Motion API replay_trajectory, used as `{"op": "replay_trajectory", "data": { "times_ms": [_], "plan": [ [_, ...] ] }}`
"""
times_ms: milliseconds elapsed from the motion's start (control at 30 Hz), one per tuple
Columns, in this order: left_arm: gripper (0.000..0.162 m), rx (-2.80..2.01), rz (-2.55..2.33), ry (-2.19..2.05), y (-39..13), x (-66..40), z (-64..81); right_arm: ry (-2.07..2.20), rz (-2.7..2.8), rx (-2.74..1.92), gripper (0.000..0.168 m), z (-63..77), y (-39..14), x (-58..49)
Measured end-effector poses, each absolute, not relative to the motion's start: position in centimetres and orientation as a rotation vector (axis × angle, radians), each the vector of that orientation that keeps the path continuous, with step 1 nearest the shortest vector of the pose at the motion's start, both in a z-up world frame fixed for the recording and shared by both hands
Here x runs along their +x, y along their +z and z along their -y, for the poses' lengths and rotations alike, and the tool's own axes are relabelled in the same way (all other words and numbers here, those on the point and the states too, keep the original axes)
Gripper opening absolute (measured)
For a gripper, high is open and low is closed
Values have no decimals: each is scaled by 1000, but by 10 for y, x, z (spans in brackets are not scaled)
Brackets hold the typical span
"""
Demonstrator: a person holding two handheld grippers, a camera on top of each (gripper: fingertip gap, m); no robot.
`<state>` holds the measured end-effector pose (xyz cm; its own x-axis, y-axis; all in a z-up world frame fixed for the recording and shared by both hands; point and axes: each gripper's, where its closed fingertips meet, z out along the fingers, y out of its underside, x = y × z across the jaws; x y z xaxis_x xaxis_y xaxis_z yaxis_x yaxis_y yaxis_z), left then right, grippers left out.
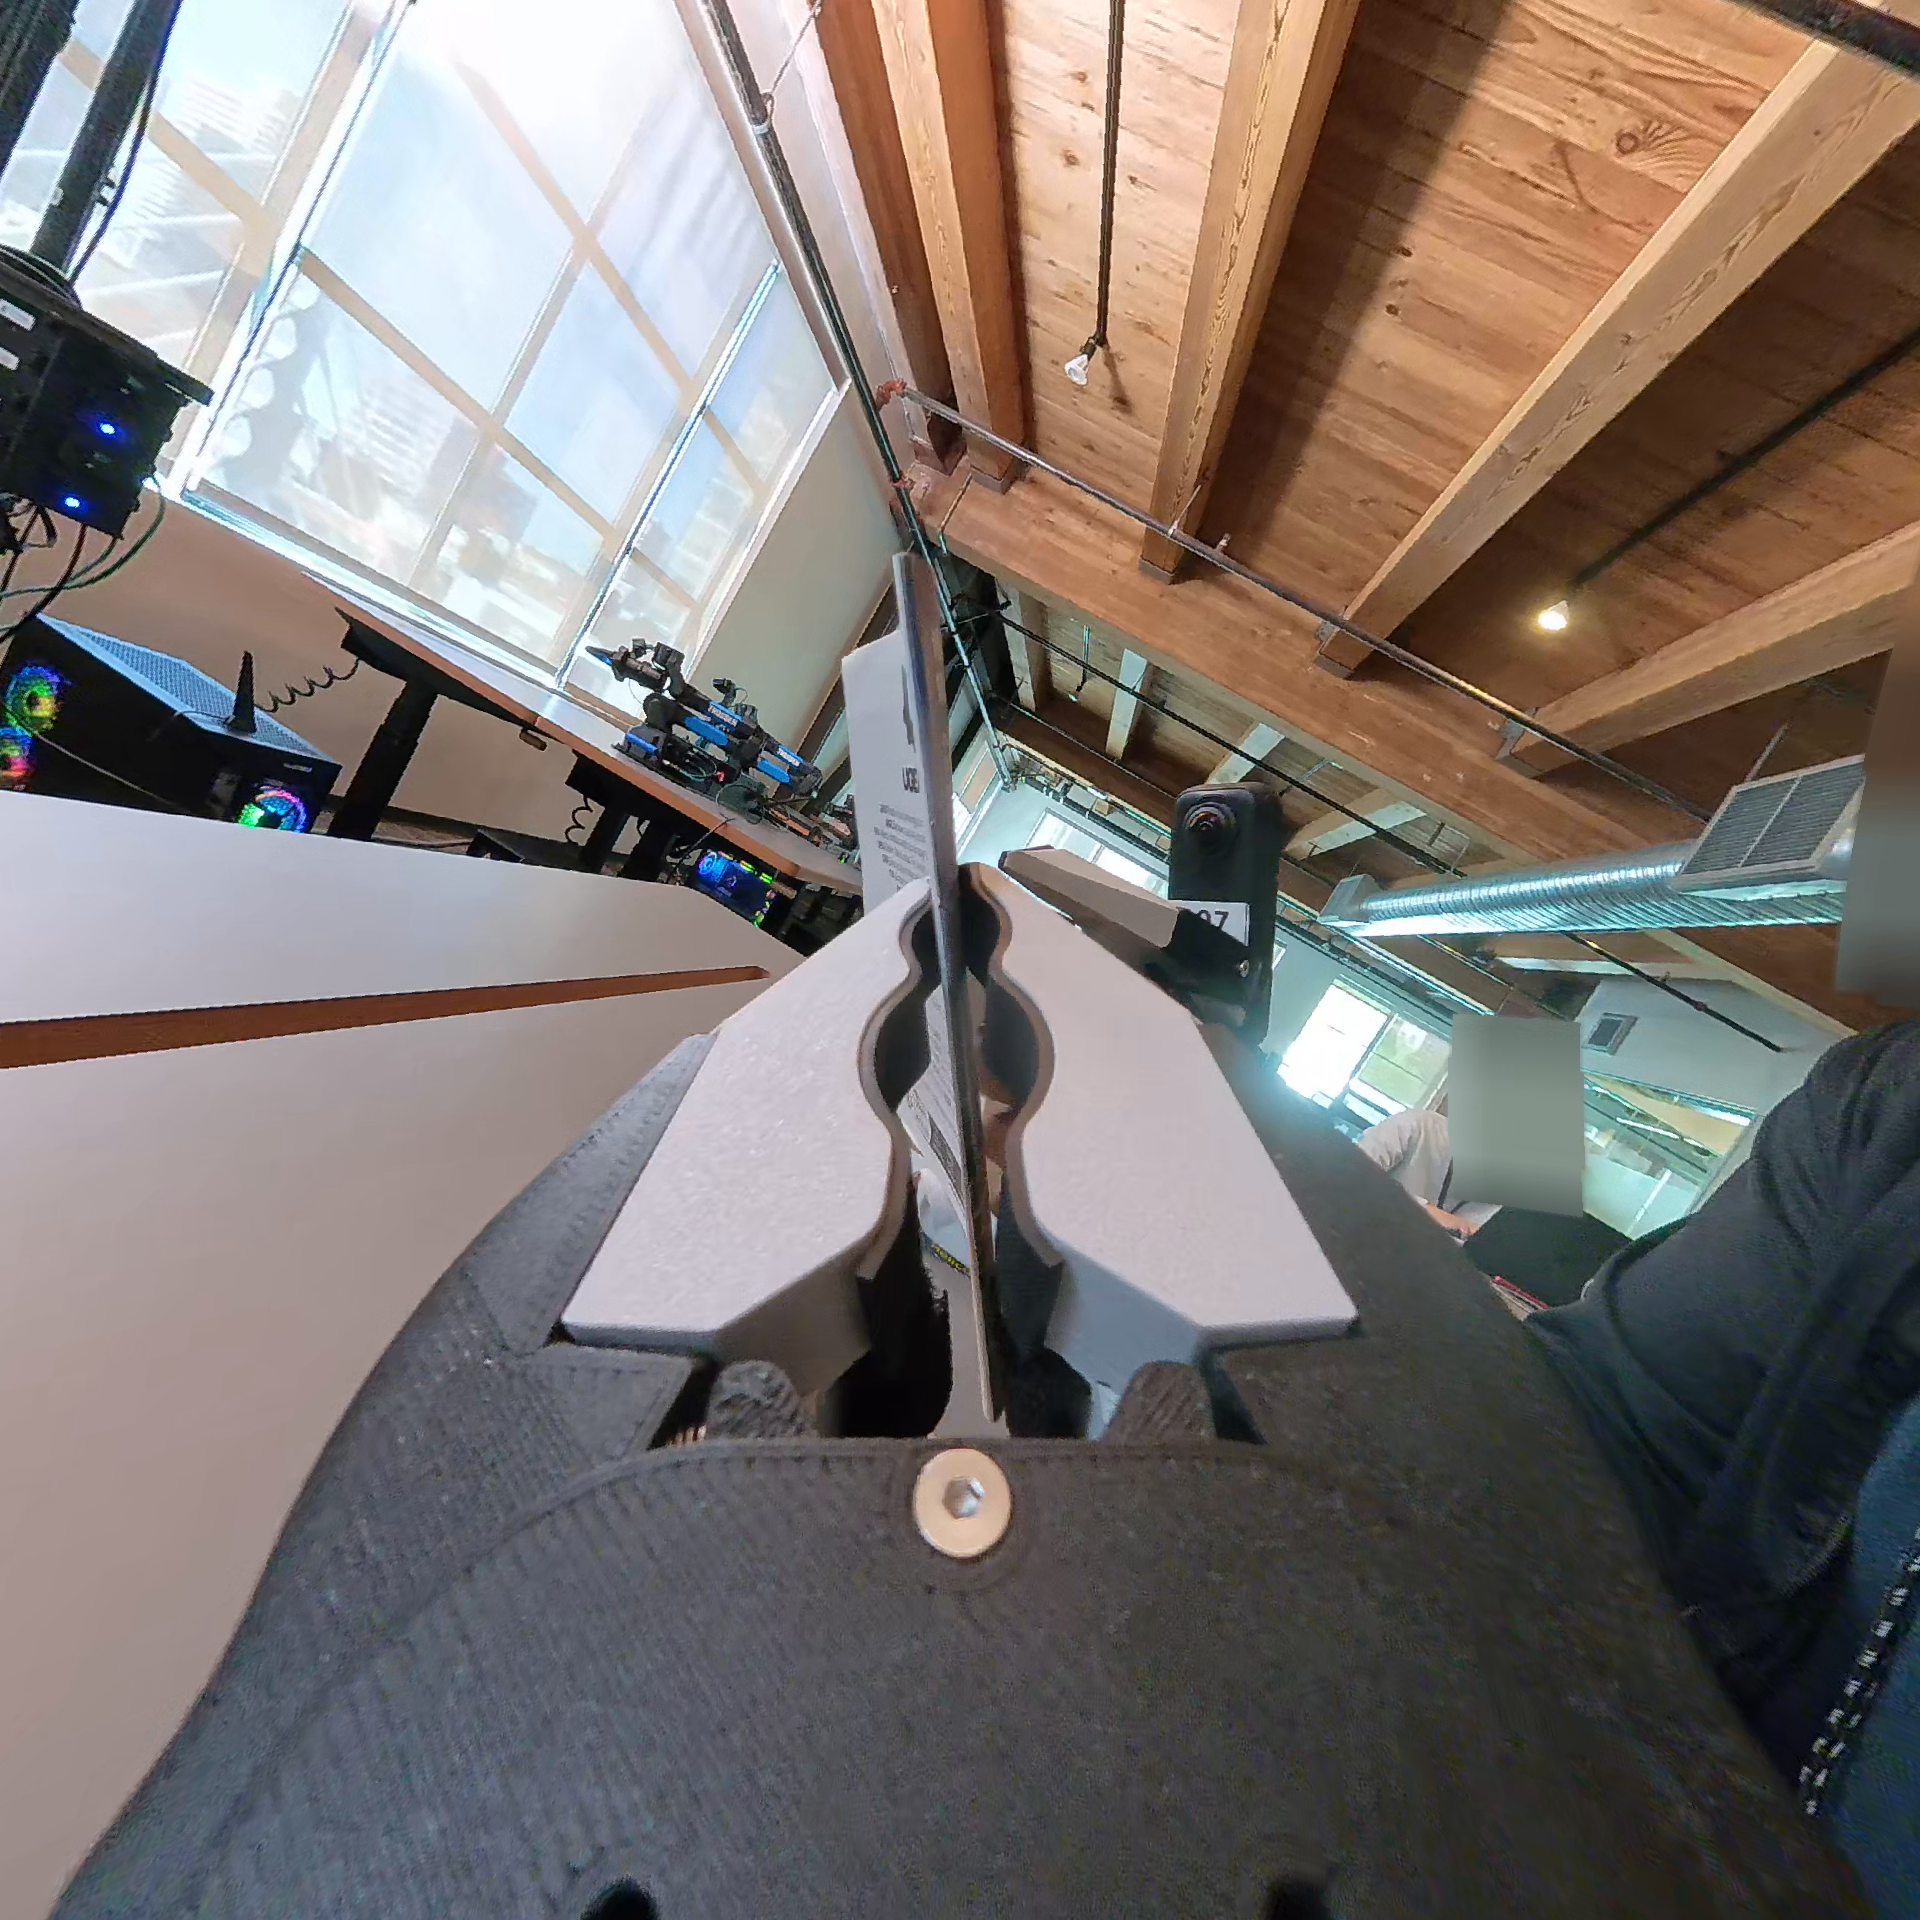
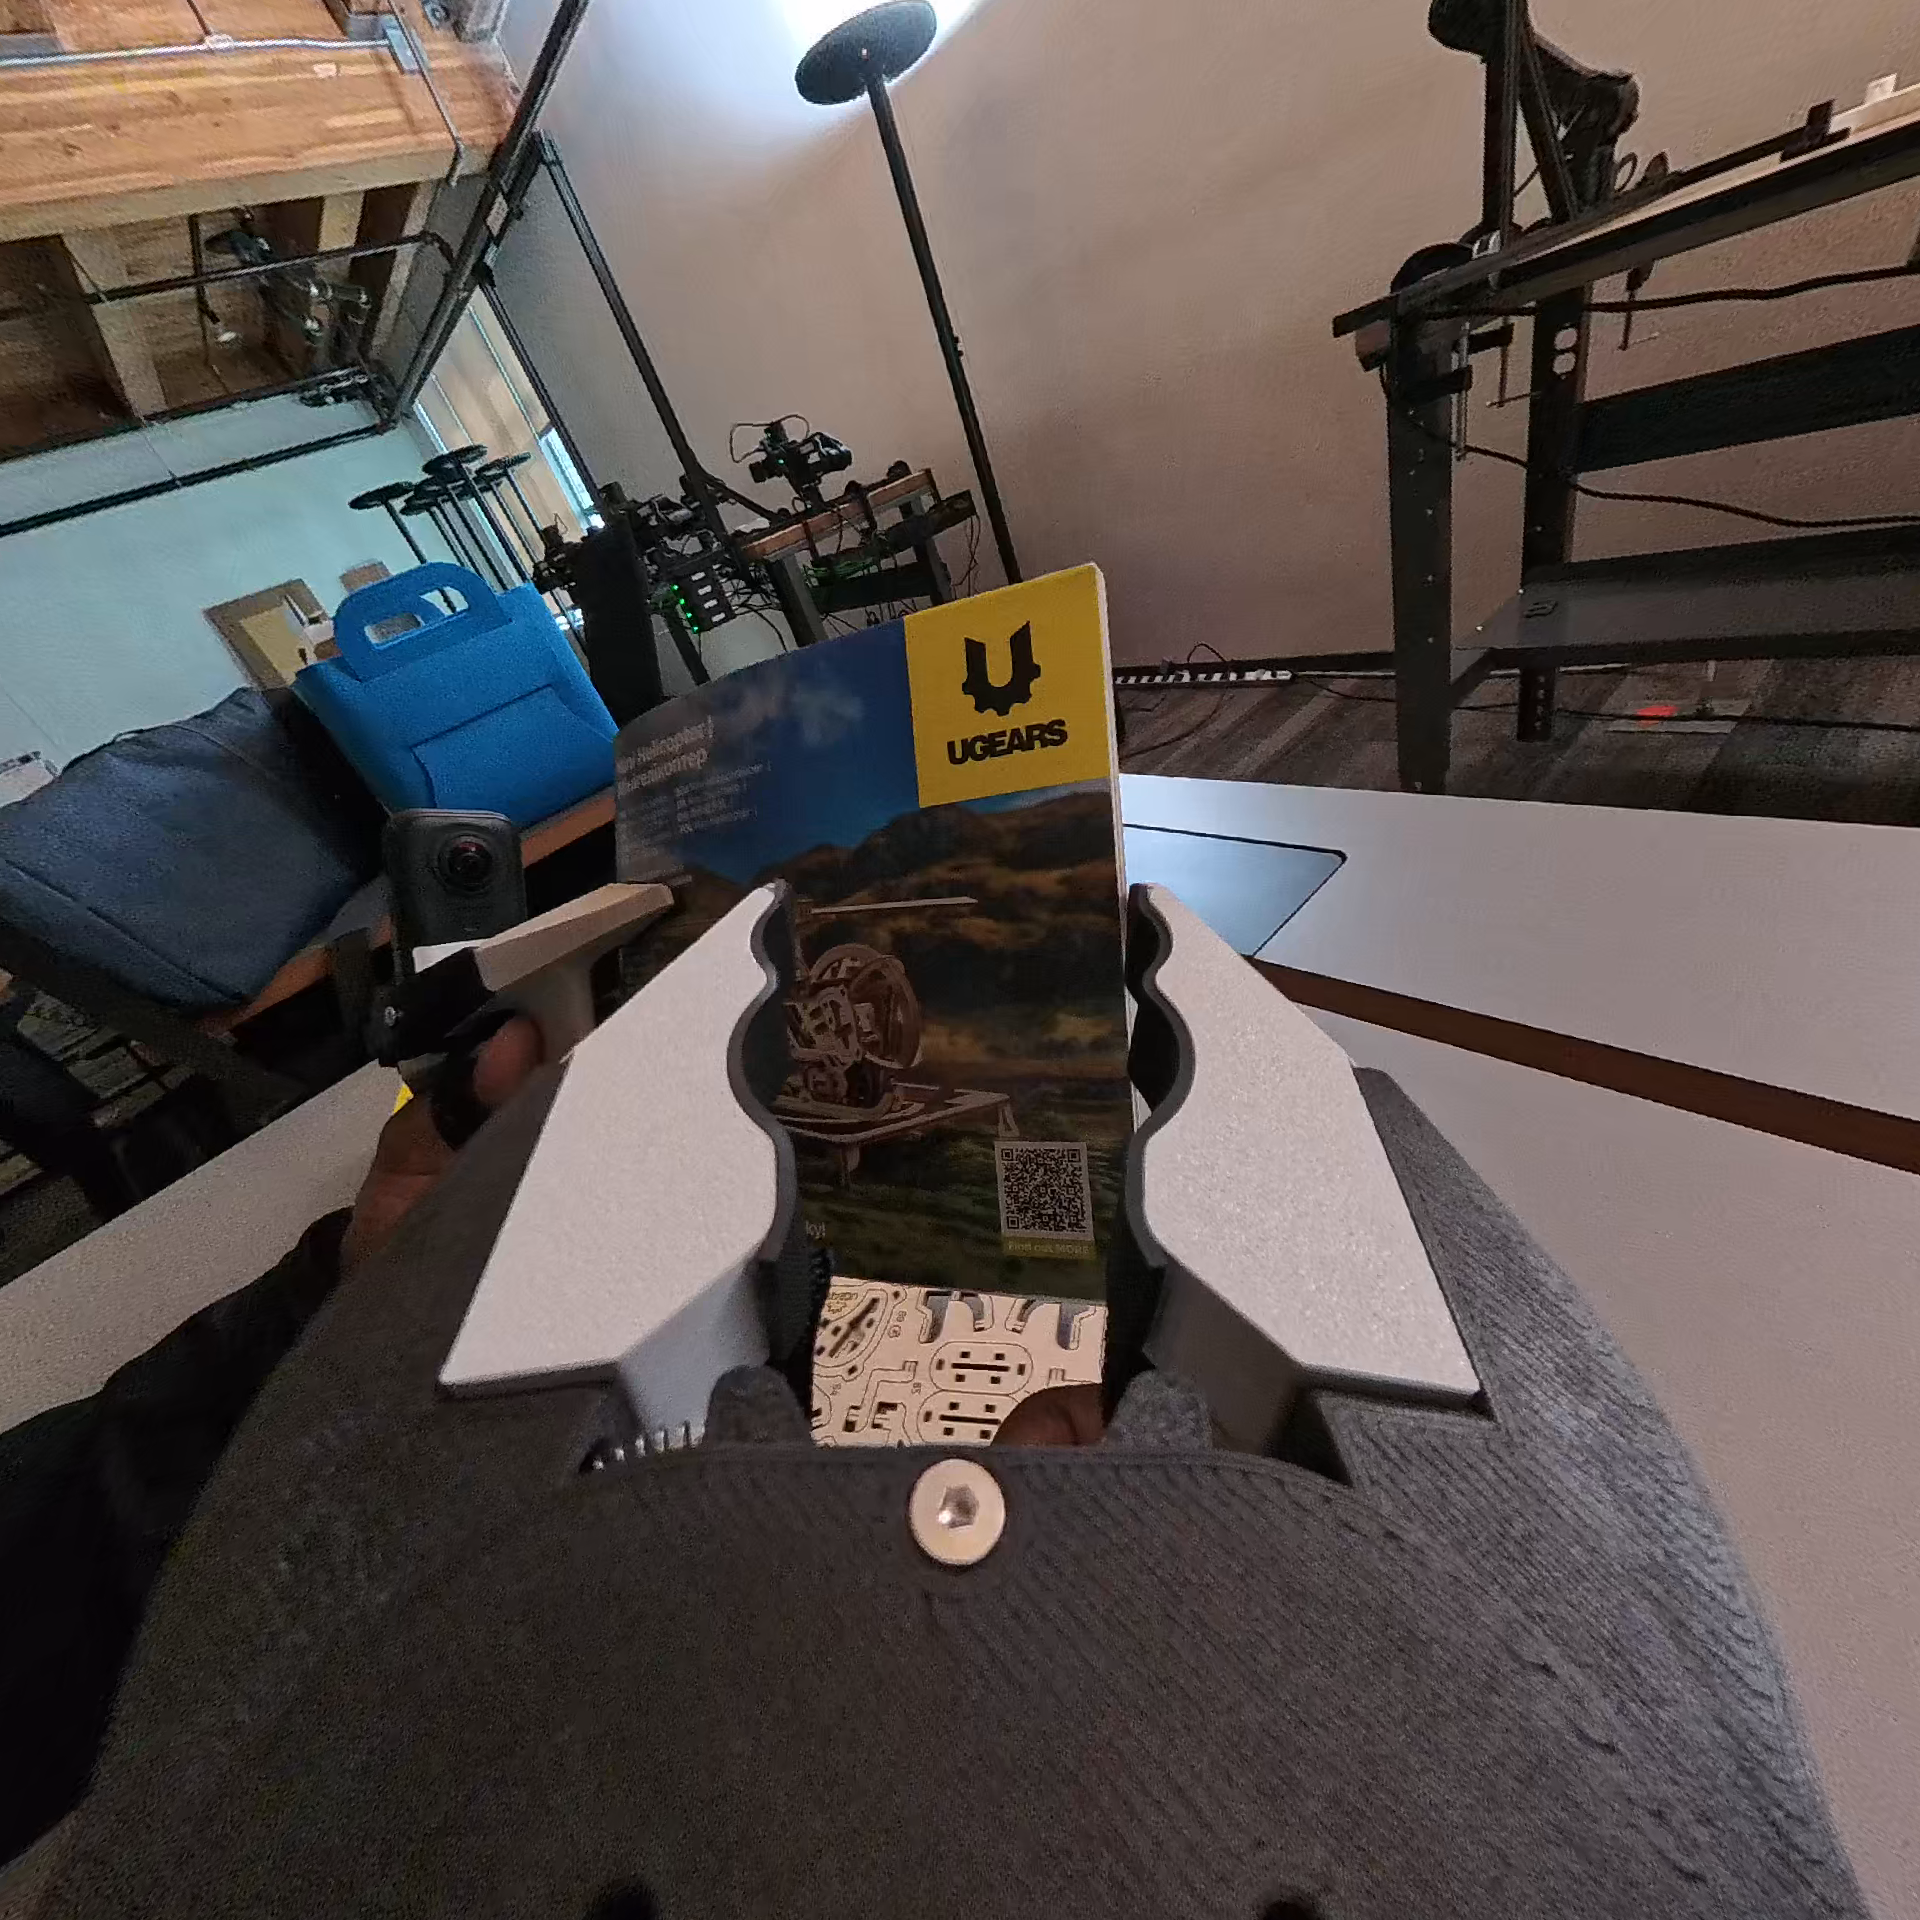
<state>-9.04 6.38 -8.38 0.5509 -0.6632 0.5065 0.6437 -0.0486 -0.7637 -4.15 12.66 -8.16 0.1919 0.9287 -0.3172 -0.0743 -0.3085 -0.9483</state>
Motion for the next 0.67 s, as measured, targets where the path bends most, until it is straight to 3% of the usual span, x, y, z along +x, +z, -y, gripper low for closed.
{"op": "replay_trajectory", "data": {
  "times_ms": [667],
  "plan": [
    [2,-1175,8,-1096,-79,-94,-61,1408,899,-1458,67,-114,-67,-40]
  ]
}}
